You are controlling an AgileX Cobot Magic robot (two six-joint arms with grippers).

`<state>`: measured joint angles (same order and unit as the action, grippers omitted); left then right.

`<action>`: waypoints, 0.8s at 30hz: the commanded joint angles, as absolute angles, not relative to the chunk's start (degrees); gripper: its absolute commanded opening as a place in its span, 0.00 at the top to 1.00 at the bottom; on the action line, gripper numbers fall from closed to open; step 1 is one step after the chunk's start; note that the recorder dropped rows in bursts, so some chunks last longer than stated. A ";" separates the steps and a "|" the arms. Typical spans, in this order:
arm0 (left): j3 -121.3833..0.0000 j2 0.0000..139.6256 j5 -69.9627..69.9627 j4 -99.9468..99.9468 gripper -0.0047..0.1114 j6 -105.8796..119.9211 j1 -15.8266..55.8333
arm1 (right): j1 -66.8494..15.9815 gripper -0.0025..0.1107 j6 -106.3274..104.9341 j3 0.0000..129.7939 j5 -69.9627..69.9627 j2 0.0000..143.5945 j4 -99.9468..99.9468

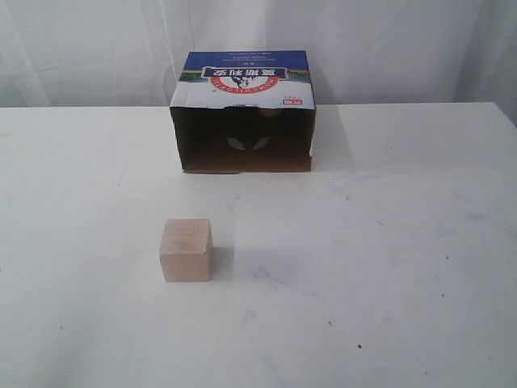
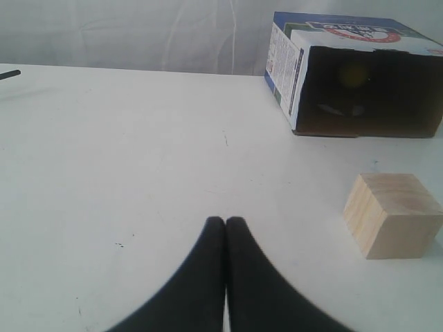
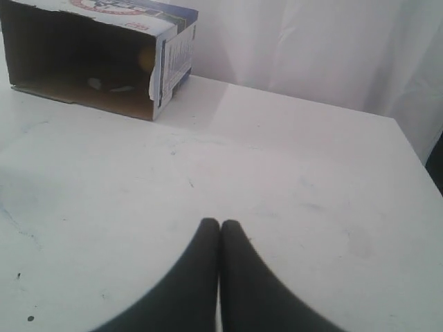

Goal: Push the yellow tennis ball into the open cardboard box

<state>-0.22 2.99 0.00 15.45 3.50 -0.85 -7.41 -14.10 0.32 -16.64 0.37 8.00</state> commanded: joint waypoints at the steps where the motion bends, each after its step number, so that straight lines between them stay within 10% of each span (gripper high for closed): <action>1: 0.00 2.71 -0.37 15.68 0.96 3.51 -0.56 | -7.01 0.98 -12.62 0.00 -16.63 0.00 6.96; 24: 0.00 2.71 -0.37 15.68 0.96 3.51 -0.56 | -7.01 0.98 -12.61 0.00 -16.63 0.00 7.67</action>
